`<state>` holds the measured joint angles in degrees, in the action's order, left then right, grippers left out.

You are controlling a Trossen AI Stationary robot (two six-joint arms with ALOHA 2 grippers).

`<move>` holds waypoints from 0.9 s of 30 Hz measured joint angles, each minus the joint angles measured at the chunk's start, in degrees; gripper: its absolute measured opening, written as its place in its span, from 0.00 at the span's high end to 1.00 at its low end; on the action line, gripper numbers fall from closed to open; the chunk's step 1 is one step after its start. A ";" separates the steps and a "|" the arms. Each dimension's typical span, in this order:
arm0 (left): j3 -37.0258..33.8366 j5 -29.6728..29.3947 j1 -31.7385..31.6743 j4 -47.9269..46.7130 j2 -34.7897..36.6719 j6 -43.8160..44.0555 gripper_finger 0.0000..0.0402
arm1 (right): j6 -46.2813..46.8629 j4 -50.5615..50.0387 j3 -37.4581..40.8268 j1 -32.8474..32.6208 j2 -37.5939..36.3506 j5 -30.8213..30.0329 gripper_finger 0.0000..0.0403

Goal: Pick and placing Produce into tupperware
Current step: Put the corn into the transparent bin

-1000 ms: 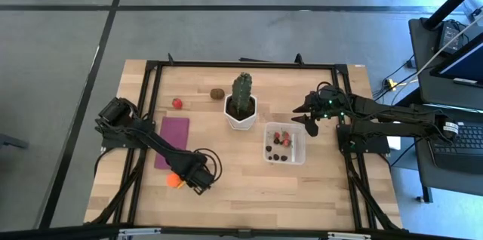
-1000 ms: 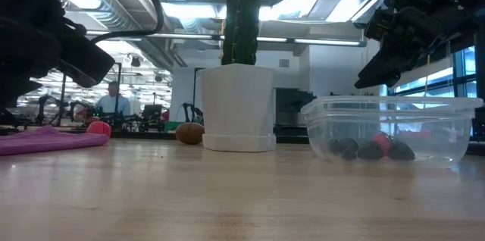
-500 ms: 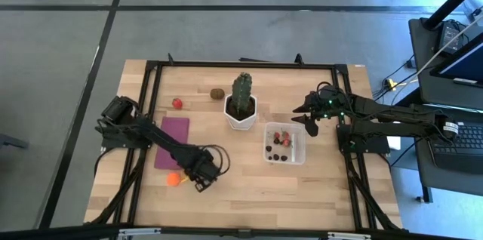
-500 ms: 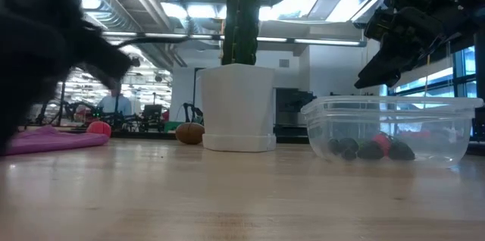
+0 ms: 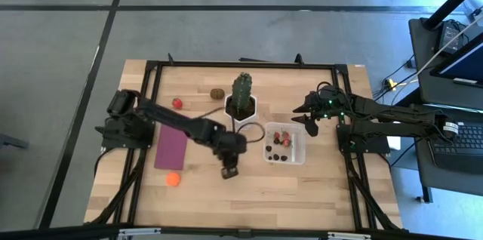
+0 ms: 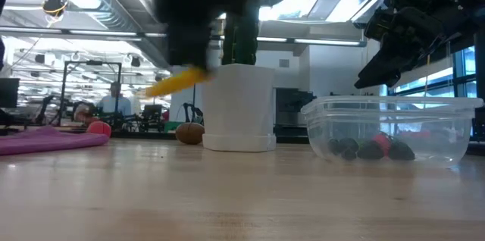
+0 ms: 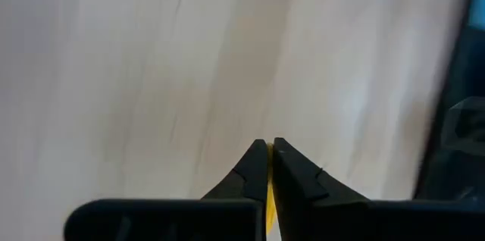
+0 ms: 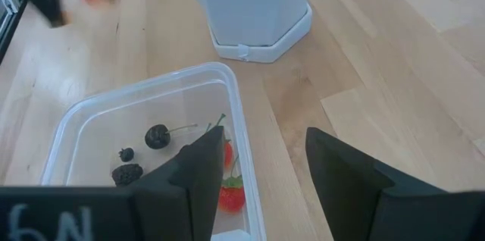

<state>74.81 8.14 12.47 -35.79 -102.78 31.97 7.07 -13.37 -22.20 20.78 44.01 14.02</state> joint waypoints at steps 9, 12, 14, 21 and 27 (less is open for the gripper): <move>1.50 -8.55 -3.19 28.30 -0.31 -20.77 0.99 | -0.34 -1.05 0.00 -0.02 0.02 0.00 0.53; 1.50 -16.50 -2.80 37.02 -2.05 -26.07 0.99 | -1.41 -2.01 0.00 0.00 0.02 0.00 0.53; 1.48 -17.57 -2.82 42.90 -3.72 -29.03 0.98 | -1.44 -2.53 0.00 0.00 0.02 0.00 0.53; 1.48 -17.83 -3.57 54.52 -12.09 -29.69 0.99 | -1.55 -3.07 0.00 0.00 0.02 0.00 0.53; 1.48 -18.16 -4.37 58.85 -17.50 -27.96 0.99 | -1.55 -3.34 0.00 -0.02 0.02 0.00 0.53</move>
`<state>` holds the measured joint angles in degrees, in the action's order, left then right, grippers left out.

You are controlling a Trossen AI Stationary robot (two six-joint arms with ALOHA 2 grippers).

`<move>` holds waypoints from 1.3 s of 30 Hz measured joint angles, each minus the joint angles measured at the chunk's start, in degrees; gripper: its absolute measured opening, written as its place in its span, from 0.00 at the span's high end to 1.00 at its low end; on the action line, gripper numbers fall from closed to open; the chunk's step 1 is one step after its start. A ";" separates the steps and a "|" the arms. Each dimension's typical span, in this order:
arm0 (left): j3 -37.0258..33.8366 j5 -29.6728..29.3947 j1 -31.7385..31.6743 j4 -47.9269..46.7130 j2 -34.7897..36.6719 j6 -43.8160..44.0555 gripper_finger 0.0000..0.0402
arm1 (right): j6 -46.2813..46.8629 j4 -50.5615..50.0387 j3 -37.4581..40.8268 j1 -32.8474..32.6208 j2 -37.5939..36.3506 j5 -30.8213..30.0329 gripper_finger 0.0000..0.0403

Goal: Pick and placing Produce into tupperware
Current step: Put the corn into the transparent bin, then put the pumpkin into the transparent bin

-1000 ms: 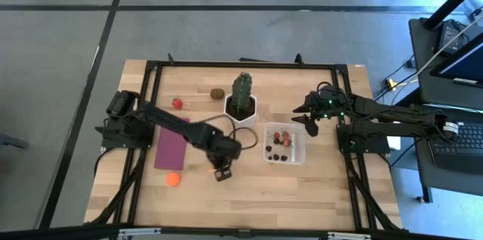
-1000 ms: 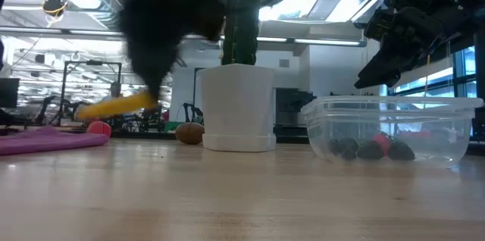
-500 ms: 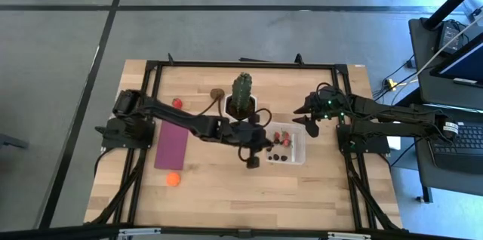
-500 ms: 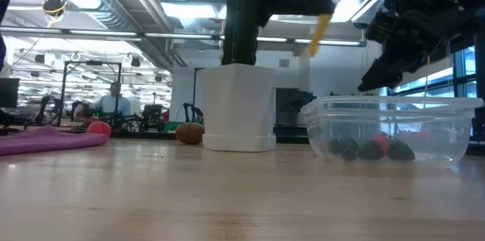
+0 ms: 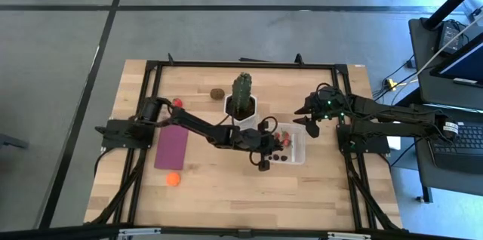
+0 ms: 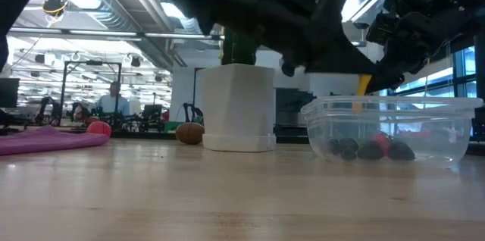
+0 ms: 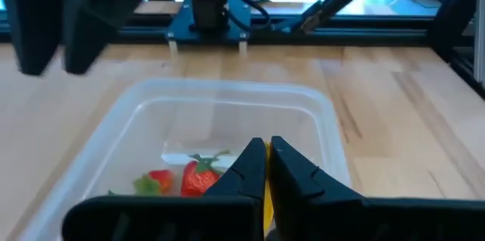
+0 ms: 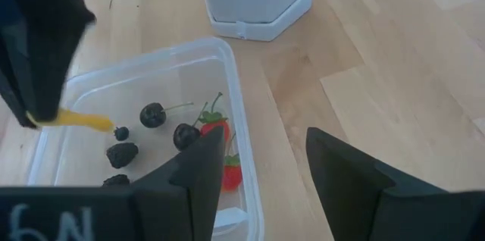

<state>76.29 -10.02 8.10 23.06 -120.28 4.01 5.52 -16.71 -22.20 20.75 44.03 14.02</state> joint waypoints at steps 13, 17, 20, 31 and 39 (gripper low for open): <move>0.00 0.72 -1.60 1.09 -3.85 3.50 0.98 | 0.15 0.07 0.00 0.00 0.00 0.00 0.53; 0.00 0.72 -1.62 0.63 -4.08 3.48 0.96 | 0.16 0.09 0.00 0.02 0.00 0.00 0.53; 0.00 0.72 -1.62 0.58 -4.08 3.48 0.95 | 0.17 0.11 0.00 0.00 0.00 0.00 0.53; 0.00 0.72 -1.60 -0.08 -4.08 3.37 0.86 | 0.17 0.11 0.02 0.01 0.00 0.00 0.53; 0.00 0.70 -1.60 -0.02 -4.08 2.84 0.72 | 0.18 0.11 0.02 0.02 0.00 0.00 0.53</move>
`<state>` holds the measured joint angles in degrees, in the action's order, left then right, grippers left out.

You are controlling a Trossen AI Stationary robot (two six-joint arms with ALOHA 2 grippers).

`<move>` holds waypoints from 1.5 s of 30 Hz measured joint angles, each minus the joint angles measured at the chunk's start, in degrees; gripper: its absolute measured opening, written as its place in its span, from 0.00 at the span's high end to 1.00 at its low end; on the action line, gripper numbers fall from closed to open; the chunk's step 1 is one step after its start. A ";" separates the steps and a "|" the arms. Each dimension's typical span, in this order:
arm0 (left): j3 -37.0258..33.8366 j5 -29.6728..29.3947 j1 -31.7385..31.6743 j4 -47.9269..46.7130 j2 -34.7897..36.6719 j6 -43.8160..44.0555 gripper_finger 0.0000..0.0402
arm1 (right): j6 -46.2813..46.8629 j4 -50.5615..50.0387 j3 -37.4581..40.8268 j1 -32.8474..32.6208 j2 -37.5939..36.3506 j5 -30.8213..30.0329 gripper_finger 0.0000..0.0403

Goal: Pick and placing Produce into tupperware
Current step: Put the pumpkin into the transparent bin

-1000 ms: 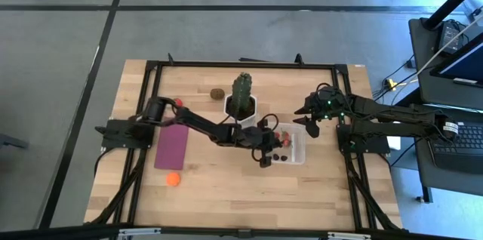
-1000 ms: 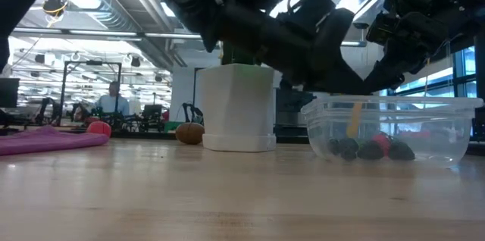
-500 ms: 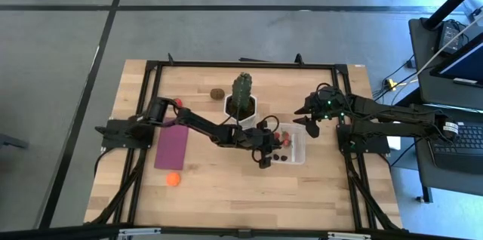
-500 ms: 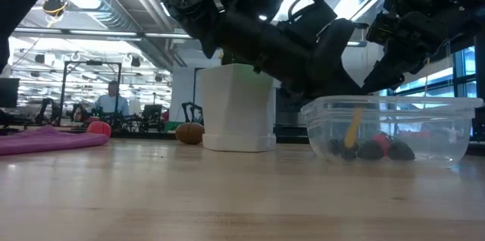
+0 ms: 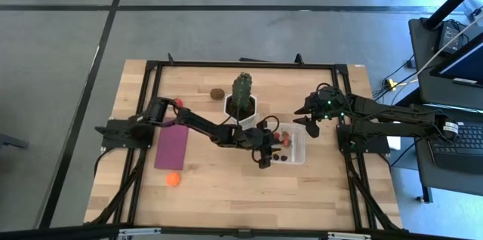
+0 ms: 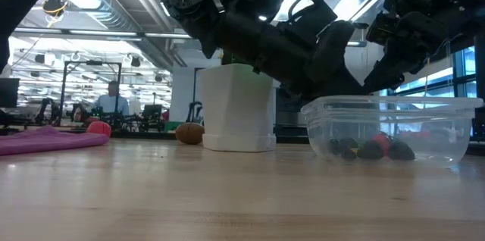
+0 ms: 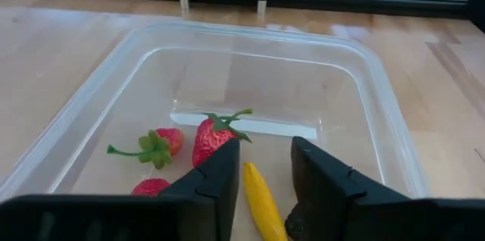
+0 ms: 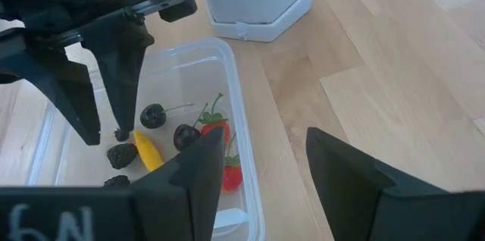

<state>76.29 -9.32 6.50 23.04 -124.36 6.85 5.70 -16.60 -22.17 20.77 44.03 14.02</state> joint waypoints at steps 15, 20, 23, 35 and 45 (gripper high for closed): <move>0.11 -0.17 3.69 -37.61 15.12 3.01 0.61 | -0.10 -1.39 0.00 0.00 -0.02 -0.01 0.53; 0.04 0.00 6.73 -60.32 20.26 15.28 0.63 | -0.18 -1.26 0.02 -0.02 -0.04 0.00 0.53; 0.04 0.02 9.04 -69.41 21.81 24.65 0.64 | -0.27 -1.07 0.02 -0.02 -0.03 0.00 0.53; 0.02 3.62 19.17 -82.43 22.18 39.50 0.61 | -0.04 -0.79 0.02 0.00 -0.02 0.00 0.53; 0.04 5.97 21.93 -82.38 22.18 38.07 0.32 | 0.01 -0.79 0.02 0.00 -0.02 0.00 0.53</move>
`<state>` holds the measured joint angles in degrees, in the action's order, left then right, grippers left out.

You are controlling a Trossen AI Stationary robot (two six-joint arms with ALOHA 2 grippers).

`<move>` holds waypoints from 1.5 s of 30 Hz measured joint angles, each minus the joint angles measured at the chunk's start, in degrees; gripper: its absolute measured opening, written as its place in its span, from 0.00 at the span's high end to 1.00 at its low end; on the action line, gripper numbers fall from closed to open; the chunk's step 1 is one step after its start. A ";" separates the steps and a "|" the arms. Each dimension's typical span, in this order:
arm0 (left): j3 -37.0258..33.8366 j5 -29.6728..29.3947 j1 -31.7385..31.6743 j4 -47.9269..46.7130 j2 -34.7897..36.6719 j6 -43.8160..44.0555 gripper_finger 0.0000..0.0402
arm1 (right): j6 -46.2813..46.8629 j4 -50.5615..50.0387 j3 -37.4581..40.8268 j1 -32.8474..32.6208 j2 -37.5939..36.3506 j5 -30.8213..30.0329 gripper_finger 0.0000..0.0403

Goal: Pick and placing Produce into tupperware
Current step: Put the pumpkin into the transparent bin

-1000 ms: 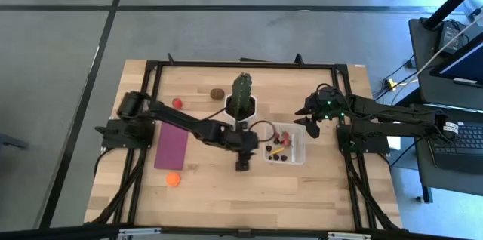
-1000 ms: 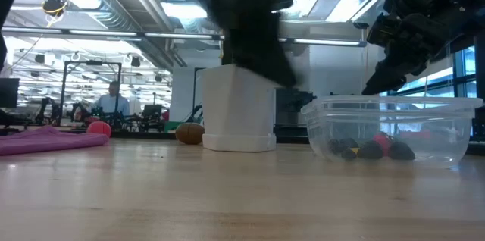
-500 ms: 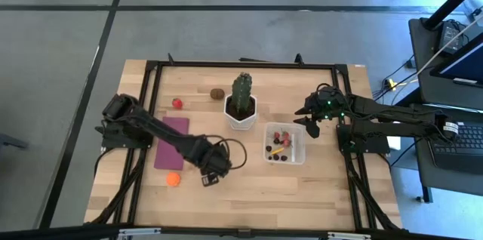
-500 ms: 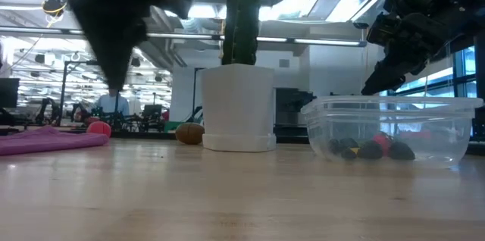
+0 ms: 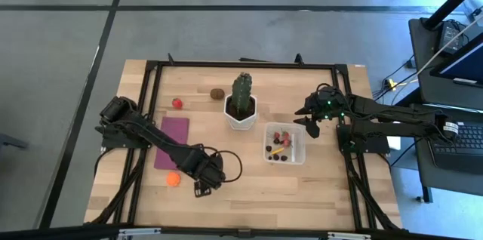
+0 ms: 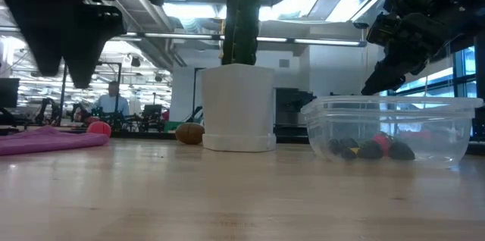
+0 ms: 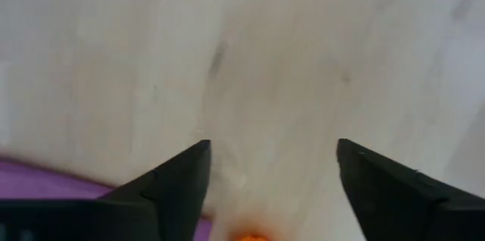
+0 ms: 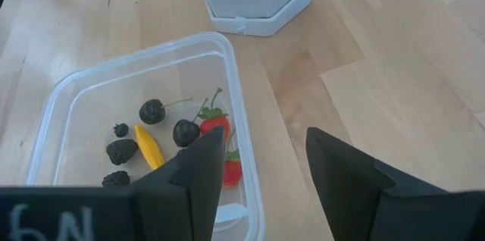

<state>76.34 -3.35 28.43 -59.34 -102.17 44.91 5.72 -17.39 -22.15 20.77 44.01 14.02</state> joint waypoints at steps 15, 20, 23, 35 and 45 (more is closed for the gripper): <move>0.00 4.19 -1.38 -0.01 -0.01 -0.14 0.01 | -0.05 -0.05 0.00 -0.02 0.00 0.00 0.53; 0.00 7.59 -1.53 -0.57 -0.02 -0.24 0.02 | -0.27 -0.04 0.00 -0.01 0.00 -0.02 0.53; 0.00 8.63 -0.50 -3.52 -0.02 -0.29 0.02 | -0.33 -0.04 0.00 0.00 0.00 -0.02 0.53; 0.02 -1.50 9.21 -9.40 1.72 16.37 0.02 | -0.42 -0.02 0.00 0.00 0.02 -0.02 0.53; -0.49 -1.71 15.32 -10.25 3.56 35.20 0.02 | -0.35 2.31 0.00 -0.01 0.02 -0.02 0.53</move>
<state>75.85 -5.06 43.75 -69.59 -98.61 80.11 5.37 -15.08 -22.15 20.77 44.03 14.00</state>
